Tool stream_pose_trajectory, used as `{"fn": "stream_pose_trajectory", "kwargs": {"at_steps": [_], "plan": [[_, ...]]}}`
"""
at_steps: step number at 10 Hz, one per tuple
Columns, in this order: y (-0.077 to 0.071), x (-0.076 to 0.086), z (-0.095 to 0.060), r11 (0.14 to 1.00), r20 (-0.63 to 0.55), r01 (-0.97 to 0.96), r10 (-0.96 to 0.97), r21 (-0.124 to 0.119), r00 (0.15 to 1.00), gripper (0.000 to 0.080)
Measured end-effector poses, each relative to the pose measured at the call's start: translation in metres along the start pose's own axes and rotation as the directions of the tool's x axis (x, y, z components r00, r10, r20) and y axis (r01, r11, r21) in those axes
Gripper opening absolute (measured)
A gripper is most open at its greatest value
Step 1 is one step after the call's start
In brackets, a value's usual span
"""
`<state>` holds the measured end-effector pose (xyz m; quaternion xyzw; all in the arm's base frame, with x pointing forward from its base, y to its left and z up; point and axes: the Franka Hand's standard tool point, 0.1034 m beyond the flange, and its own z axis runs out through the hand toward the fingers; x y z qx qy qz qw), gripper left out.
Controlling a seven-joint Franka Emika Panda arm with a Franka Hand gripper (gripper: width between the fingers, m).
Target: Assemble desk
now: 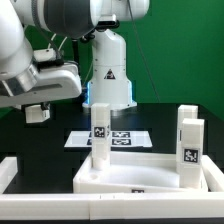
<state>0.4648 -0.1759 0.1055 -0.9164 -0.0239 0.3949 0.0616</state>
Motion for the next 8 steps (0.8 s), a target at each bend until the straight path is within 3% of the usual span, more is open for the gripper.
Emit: {"fn": "stream_pose_trajectory", "kwargs": {"at_steps": [2,3,4,6,7,8], "plan": [[-0.001,0.011,-0.013,0.999,-0.094,-0.001,-0.002,-0.034,0.996,0.0287],[-0.018,0.010,-0.041,1.000,-0.137,0.006,-0.006,0.002,0.991,0.0287],[-0.037,0.006,-0.080,0.998,-0.211,-0.008,0.020,0.055,0.977,0.0287],[-0.048,0.002,-0.126,0.980,-0.310,-0.124,0.168,0.156,0.936,0.0287],[-0.042,0.010,-0.131,0.988,-0.391,-0.094,0.135,0.123,0.910,0.0287],[-0.040,0.014,-0.130,0.989,-0.462,-0.098,0.140,0.113,0.876,0.0287]]}}
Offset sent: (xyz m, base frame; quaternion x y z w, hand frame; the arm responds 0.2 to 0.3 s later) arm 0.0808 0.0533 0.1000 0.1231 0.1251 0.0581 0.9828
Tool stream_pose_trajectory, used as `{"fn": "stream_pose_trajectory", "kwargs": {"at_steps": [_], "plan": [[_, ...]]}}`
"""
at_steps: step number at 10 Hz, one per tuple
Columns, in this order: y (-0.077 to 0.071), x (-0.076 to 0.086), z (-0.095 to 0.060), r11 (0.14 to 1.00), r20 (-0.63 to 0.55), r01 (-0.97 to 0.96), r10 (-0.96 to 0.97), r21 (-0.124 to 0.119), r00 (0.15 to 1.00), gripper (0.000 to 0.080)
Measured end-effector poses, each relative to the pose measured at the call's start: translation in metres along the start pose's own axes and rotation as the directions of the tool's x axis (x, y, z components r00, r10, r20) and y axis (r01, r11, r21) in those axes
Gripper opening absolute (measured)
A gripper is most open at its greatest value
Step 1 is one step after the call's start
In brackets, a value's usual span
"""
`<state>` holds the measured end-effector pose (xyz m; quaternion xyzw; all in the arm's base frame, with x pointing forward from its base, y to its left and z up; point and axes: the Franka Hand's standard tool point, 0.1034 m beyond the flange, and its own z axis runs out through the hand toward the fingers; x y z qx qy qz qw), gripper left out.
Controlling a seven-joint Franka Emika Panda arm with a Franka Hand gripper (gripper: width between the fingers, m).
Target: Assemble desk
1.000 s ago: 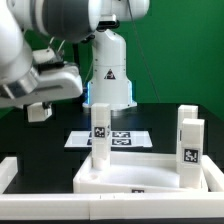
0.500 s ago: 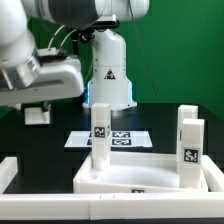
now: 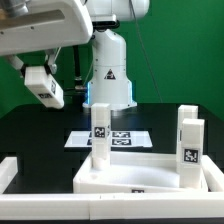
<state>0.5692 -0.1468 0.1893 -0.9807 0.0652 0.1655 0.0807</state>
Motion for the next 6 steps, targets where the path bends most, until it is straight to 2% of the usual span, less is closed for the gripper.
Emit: {"fn": "stream_pose_trajectory", "kwargs": {"at_steps": [2,3,4,5,6], "plan": [[0.003,0.003,-0.003,1.000,-0.130,-0.005,0.003,-0.017,0.991,0.0287],[0.002,0.010,-0.007,0.999,-0.211,-0.020,0.013,-0.031,0.977,0.0287],[-0.015,0.022,-0.013,0.999,-0.281,-0.038,0.028,-0.029,0.959,0.0287],[-0.028,0.040,-0.018,0.998,-0.406,-0.040,0.021,-0.039,0.914,0.0287],[-0.040,0.051,-0.017,0.994,-0.524,-0.102,0.068,-0.037,0.849,0.0287]]}}
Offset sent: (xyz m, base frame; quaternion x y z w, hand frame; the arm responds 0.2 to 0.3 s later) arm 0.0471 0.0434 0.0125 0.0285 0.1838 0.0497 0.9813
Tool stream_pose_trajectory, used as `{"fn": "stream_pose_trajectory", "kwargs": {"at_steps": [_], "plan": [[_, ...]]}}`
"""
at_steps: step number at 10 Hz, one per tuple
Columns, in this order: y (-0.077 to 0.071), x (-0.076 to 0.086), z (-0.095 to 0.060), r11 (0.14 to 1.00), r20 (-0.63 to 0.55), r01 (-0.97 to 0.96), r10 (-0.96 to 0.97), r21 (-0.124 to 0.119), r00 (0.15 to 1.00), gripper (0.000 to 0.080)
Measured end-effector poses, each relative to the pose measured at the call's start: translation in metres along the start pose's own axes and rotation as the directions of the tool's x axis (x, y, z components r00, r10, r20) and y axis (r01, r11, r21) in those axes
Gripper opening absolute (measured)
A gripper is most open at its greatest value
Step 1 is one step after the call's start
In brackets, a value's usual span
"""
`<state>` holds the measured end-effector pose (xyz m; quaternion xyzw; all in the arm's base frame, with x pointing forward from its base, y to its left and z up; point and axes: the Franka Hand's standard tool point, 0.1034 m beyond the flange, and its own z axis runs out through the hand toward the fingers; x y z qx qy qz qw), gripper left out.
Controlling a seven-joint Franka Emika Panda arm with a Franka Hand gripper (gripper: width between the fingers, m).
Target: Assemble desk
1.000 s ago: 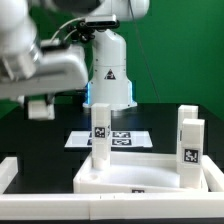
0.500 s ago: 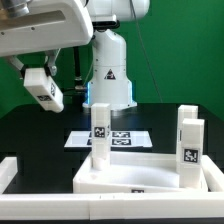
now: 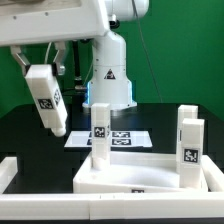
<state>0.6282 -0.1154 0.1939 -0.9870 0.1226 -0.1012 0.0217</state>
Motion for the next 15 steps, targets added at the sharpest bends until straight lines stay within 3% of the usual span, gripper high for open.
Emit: {"fn": "stream_pose_trajectory", "kwargs": {"at_steps": [2,5,8,11,15], "plan": [[-0.031,-0.011,0.016,0.993,-0.233,-0.113,0.105,-0.020,0.967,0.0287],[-0.025,-0.012,0.017,0.995,-0.388,-0.070,0.039,-0.064,0.921,0.0287],[-0.038,-0.029,0.025,0.996,-0.360,-0.073,0.051,-0.050,0.932,0.0287],[-0.030,-0.038,0.024,0.999,-0.254,-0.018,0.004,-0.051,0.967,0.0287],[-0.032,-0.042,0.031,0.998,-0.237,-0.016,0.003,-0.053,0.972,0.0287]]}}
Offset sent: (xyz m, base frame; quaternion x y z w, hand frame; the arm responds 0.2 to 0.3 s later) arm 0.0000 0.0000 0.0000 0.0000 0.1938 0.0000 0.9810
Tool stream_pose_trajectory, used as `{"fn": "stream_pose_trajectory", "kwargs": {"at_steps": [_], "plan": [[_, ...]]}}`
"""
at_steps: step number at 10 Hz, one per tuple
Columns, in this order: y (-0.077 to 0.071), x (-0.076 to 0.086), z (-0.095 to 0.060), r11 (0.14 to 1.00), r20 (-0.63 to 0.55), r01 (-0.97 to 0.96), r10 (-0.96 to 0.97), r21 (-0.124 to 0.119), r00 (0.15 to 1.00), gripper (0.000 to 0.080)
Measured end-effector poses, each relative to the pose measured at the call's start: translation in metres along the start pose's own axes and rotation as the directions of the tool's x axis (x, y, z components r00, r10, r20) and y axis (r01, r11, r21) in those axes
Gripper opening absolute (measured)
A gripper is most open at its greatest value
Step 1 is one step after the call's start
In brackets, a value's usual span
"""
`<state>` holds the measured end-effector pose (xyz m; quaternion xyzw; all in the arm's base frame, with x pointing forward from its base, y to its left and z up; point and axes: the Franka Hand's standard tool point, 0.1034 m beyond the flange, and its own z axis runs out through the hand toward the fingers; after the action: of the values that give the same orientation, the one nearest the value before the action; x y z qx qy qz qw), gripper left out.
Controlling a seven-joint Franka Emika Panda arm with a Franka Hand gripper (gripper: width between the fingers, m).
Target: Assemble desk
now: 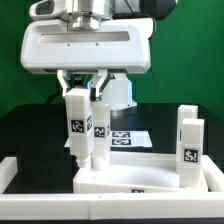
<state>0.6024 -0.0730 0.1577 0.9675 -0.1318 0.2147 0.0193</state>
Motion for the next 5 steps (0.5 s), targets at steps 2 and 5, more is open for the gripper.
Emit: {"fn": "stream_pose_trajectory", "kwargs": {"at_steps": [2,5], "plan": [[-0.001,-0.001,0.001,1.000,0.001,0.001,-0.001,0.000,1.000,0.0287],[-0.019,-0.011,0.011,1.000,-0.013,0.000,0.000,-0.001,1.000,0.0287]]}}
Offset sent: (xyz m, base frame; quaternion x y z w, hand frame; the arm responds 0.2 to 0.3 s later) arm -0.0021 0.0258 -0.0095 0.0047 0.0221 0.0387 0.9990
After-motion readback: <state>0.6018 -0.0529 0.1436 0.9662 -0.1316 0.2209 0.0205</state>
